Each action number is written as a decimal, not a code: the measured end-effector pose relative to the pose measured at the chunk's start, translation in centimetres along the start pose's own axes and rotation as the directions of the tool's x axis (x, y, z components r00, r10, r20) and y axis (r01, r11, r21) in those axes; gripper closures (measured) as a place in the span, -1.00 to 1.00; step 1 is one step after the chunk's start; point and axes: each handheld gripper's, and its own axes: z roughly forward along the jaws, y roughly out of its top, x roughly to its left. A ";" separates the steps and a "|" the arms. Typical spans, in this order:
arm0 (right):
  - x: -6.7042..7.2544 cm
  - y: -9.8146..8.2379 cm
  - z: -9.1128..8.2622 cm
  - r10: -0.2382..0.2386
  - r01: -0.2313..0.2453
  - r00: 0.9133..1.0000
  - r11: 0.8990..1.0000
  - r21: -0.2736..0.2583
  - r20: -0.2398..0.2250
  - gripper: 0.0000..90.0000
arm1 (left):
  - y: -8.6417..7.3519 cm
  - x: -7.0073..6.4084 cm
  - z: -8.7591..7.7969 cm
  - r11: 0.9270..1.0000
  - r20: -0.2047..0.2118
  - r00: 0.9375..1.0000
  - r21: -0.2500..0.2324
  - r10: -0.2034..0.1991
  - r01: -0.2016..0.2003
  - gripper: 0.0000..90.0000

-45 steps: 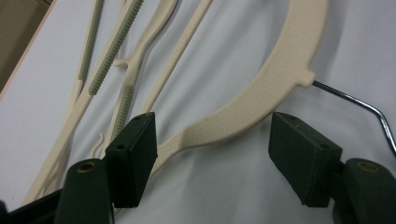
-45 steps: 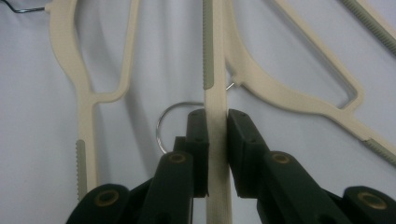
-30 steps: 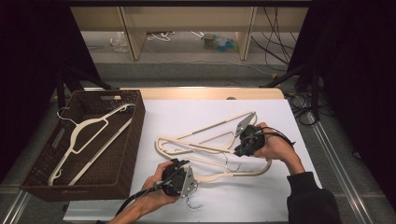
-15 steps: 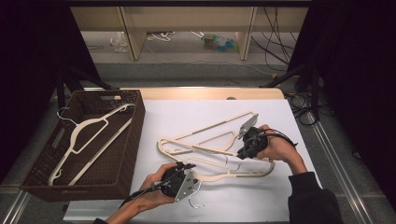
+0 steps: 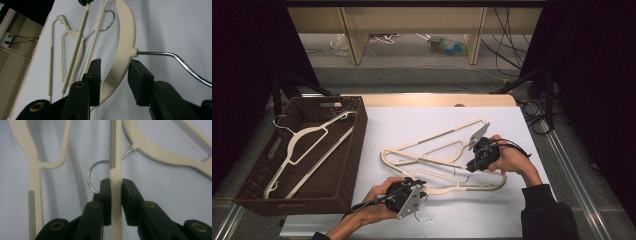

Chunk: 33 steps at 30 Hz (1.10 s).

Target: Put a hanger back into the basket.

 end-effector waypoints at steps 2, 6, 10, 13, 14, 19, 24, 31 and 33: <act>0.0 0.0 0.0 0.003 -0.003 1.000 1.000 -0.005 0.000 0.76 | 0.0 -0.1 0.2 1.000 0.006 1.000 -0.002 0.007 -0.007 0.41; 0.0 0.0 0.0 -0.003 0.003 1.000 1.000 -0.003 -0.004 0.76 | 0.2 -0.3 0.4 1.000 0.011 1.000 -0.015 0.019 -0.019 0.47; 0.0 -0.1 0.0 0.000 0.000 1.000 1.000 -0.009 -0.007 0.76 | 0.5 0.0 0.1 0.999 0.022 0.999 -0.026 0.030 -0.030 0.58; 0.0 -0.1 0.0 -0.003 0.003 1.000 1.000 -0.010 -0.009 0.76 | 0.8 0.2 -0.3 0.998 0.016 0.998 -0.033 0.056 -0.055 0.62; 0.0 -0.1 0.0 -0.003 0.002 1.000 1.000 -0.010 -0.011 0.76 | 0.9 0.3 -0.4 0.997 0.013 0.998 -0.035 0.068 -0.067 0.64; -0.1 -0.2 0.1 0.001 -0.001 1.000 1.000 -0.008 -0.022 0.76 | 1.9 1.1 -1.2 0.989 0.009 0.990 -0.031 0.143 -0.142 0.76; -0.2 -0.3 0.4 0.009 -0.009 1.000 1.000 -0.002 -0.027 0.76 | 2.8 2.2 -1.7 0.984 -0.007 0.985 -0.037 0.174 -0.174 0.85; -0.4 -0.1 -0.3 0.051 -0.051 0.999 0.997 -0.063 -0.001 0.61 | 3.4 4.0 -2.0 0.988 0.018 0.988 -0.016 0.152 -0.151 0.90; -0.5 0.0 -1.1 0.080 -0.075 0.996 0.991 -0.109 0.037 0.57 | 3.4 4.1 -1.9 0.990 0.028 0.990 -0.008 0.139 -0.139 0.91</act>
